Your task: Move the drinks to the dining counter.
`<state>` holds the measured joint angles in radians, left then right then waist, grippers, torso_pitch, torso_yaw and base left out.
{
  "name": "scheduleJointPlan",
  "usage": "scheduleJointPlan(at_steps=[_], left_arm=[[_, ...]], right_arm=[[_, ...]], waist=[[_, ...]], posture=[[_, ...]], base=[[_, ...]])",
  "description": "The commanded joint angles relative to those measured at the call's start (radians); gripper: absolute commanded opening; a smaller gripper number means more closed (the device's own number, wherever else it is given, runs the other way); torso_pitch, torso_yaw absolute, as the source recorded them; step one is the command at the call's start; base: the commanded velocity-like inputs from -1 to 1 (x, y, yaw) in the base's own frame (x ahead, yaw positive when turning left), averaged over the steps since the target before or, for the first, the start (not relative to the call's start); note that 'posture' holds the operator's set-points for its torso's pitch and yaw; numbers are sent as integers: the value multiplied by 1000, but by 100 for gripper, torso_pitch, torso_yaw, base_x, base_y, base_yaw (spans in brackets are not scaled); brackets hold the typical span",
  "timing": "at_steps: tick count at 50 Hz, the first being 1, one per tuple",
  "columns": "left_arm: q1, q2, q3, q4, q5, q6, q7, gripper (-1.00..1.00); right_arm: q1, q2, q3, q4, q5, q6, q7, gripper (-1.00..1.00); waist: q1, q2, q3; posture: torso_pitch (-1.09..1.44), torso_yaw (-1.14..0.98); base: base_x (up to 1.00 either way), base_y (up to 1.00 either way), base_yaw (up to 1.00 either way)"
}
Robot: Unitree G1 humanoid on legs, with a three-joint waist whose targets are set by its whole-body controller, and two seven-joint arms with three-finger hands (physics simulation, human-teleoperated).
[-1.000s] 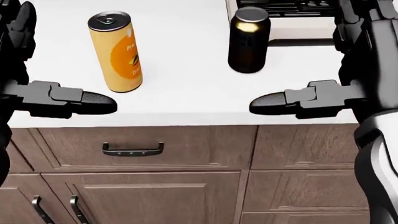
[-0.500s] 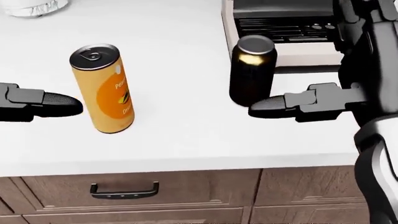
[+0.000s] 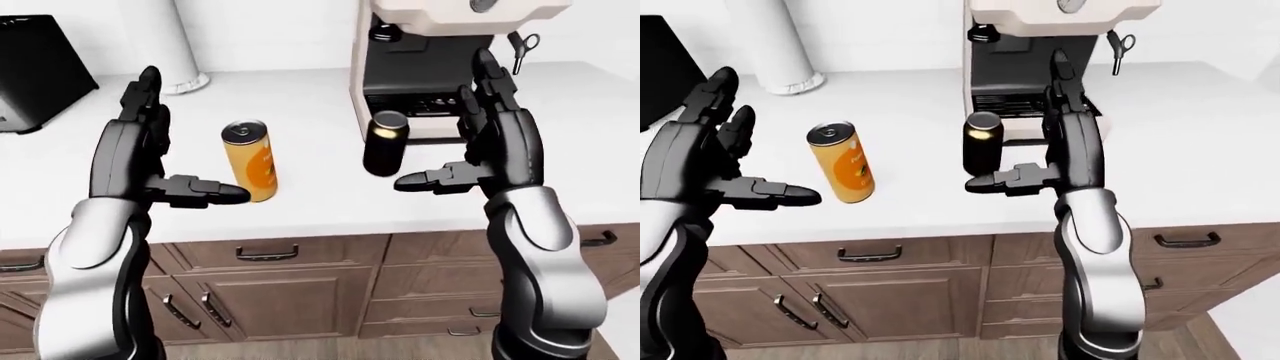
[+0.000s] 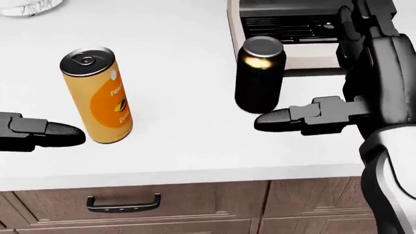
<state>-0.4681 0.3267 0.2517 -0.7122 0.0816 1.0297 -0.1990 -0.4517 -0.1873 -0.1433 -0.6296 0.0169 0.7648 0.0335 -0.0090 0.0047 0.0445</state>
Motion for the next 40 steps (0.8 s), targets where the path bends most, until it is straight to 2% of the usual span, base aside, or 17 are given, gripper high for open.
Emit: scheduleJointPlan(at_steps=[1, 9, 17, 18, 19, 23, 25, 28, 29, 32, 36, 38, 39, 40], left_arm=[[-25, 6, 10, -26, 5, -32, 1, 100], [-25, -17, -1, 18, -8, -68, 16, 100], [-41, 5, 15, 3, -17, -41, 12, 100], [-41, 5, 18, 0, -20, -38, 12, 100], [-38, 7, 14, -2, -19, -39, 12, 100], [-28, 6, 23, -14, -24, -37, 13, 100], [-25, 7, 21, -12, -24, -41, 14, 100], [-22, 7, 21, -10, -23, -43, 16, 100], [-20, 7, 20, -11, -23, -44, 16, 100], [-18, 6, 20, -12, -22, -45, 15, 100], [-14, 6, 22, -11, -21, -51, 14, 100], [-9, 7, 23, -11, -20, -54, 12, 100], [-9, 7, 24, -12, -19, -53, 12, 100], [-10, 7, 25, -12, -20, -53, 11, 100]], right_arm=[[-27, -6, -5, -27, -9, -33, 1, 100], [-28, -2, -7, -30, -16, -29, 4, 100], [-40, -8, 9, -33, -42, -17, 25, 100], [-43, -6, 6, -36, -42, -14, 28, 100], [-50, -6, 3, -39, -41, -6, 30, 100], [-52, -4, 0, -49, -40, 0, 33, 100], [-52, -3, -1, -50, -38, -1, 33, 100], [-51, -3, -1, -48, -36, -4, 32, 100], [-50, -3, 0, -46, -36, -6, 32, 100], [-51, -2, 2, -42, -36, -9, 31, 100], [-54, -4, 2, -47, -38, -1, 32, 100], [-55, -5, 4, -50, -38, 3, 33, 100], [-56, -5, 5, -50, -40, 4, 34, 100], [-57, -4, 5, -52, -39, 6, 33, 100]], waist=[[0, 0, -21], [2, 0, -21], [3, -2, -24], [3, 3, -44], [7, 7, -30], [10, 20, 1], [9, 32, 5], [8, 55, 0], [10, 38, -6], [9, 37, -4], [11, -5, 0], [13, -47, -4], [11, -84, -19], [6, -45, -2]], posture=[[0, 0], [0, 0], [0, 0], [0, 0], [0, 0], [0, 0], [0, 0], [0, 0], [0, 0], [0, 0], [0, 0], [0, 0], [0, 0], [0, 0]], base=[[0, 0, 0], [0, 0, 0], [0, 0, 0], [7, 0, 0], [9, 0, 0], [23, 0, 0], [27, 0, 0], [27, 0, 0], [27, 0, 0], [26, 0, 0], [27, 0, 0], [27, 0, 0], [27, 0, 0], [27, 0, 0]])
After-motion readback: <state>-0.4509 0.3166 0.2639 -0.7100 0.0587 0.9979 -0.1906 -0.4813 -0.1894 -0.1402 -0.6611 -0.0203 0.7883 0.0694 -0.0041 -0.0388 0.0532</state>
